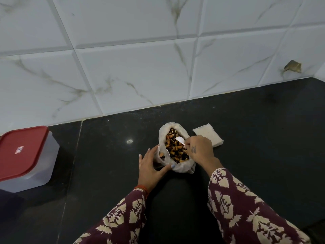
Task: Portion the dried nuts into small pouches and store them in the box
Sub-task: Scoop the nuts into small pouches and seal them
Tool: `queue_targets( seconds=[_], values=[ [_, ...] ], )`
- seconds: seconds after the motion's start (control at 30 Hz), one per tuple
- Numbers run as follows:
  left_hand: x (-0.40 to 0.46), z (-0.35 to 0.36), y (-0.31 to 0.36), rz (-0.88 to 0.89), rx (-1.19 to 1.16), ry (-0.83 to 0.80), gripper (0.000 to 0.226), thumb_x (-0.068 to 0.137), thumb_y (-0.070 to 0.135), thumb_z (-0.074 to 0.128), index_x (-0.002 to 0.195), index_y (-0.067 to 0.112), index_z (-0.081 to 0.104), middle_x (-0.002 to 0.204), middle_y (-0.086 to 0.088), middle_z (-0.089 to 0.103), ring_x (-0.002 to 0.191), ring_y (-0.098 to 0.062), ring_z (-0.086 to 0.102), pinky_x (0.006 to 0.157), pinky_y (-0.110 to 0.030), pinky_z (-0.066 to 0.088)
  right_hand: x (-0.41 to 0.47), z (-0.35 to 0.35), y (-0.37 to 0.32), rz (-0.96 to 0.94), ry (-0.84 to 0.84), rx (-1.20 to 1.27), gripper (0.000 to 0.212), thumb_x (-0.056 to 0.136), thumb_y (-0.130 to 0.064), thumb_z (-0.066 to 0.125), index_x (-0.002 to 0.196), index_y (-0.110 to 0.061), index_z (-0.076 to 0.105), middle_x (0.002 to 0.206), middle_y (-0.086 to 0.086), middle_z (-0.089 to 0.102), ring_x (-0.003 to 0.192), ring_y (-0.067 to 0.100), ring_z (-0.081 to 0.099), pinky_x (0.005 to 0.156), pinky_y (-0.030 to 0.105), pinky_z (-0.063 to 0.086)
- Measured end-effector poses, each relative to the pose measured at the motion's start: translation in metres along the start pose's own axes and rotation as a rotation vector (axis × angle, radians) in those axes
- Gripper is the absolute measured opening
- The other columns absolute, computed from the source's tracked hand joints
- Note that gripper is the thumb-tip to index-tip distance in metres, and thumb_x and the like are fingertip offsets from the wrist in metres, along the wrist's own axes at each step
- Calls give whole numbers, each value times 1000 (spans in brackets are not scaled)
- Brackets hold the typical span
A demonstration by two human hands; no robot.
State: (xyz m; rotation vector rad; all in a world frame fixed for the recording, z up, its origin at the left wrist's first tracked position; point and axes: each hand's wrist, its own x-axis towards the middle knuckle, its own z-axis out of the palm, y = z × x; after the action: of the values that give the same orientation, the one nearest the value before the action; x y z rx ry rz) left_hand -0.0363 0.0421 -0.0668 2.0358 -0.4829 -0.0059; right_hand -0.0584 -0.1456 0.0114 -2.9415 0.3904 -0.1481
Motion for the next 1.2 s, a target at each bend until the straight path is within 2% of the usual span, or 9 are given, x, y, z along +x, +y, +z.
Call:
queue_targets(
  seconds=[0.13,0.4,0.6,0.73,0.9,0.97,1.07,1.13,1.2],
  values=[
    [-1,1,-2,11,45,-1,89,64,74,60,139,32,37,141,13,45,140,-6,27,114,-24,-12,7,-10,3,7,-95,26,18,90,-27,59,100,-19,72,92,2,70,84,17,63,68,25,45],
    [0,4,-6,26,106,2,88,66,74,61,140,31,36,141,13,45,138,-6,32,115,-27,-12,3,3,0,68,-88,83,20,91,-28,57,94,-16,73,86,1,70,79,15,63,66,25,47],
    [0,3,-5,27,118,-1,87,67,72,63,139,33,37,140,13,46,136,-7,34,115,-29,-11,11,-11,7,230,-224,256,18,88,-25,59,88,-15,74,81,1,72,77,17,66,71,29,53],
    [1,4,-5,17,117,2,82,68,66,67,138,34,39,138,12,48,135,-7,36,115,-30,-11,6,-1,-5,340,-243,312,24,88,-36,61,89,-15,73,82,0,71,79,15,66,69,27,51],
    [2,-3,4,-38,29,-58,92,60,74,63,139,35,36,137,17,47,129,1,39,116,-33,-10,4,-9,2,537,-310,655,16,87,-21,64,85,-8,72,71,0,72,68,14,66,82,34,55],
    [3,-9,8,-51,-10,-101,94,57,74,64,138,36,35,135,19,48,126,3,40,116,-34,-10,0,-13,3,553,-301,733,12,87,-18,65,83,-7,70,69,0,71,61,13,63,79,32,55],
    [7,-15,8,-74,10,-130,85,55,73,66,129,35,45,125,19,54,119,1,46,119,-44,1,-9,-16,4,583,-275,848,11,87,-17,66,87,-7,69,69,1,70,56,11,59,61,26,46],
    [9,-16,7,-100,-3,-112,84,54,72,69,125,30,54,119,17,57,113,1,50,114,-50,23,-13,-18,5,609,-250,924,11,87,-17,65,90,-7,70,71,1,70,57,10,58,57,24,39],
    [11,-18,11,-108,-35,-83,84,53,73,72,124,30,55,116,16,57,110,-1,52,105,-46,39,-17,-20,6,629,-222,989,9,88,-16,65,91,-9,69,73,1,71,62,8,60,56,22,37]
  ],
)
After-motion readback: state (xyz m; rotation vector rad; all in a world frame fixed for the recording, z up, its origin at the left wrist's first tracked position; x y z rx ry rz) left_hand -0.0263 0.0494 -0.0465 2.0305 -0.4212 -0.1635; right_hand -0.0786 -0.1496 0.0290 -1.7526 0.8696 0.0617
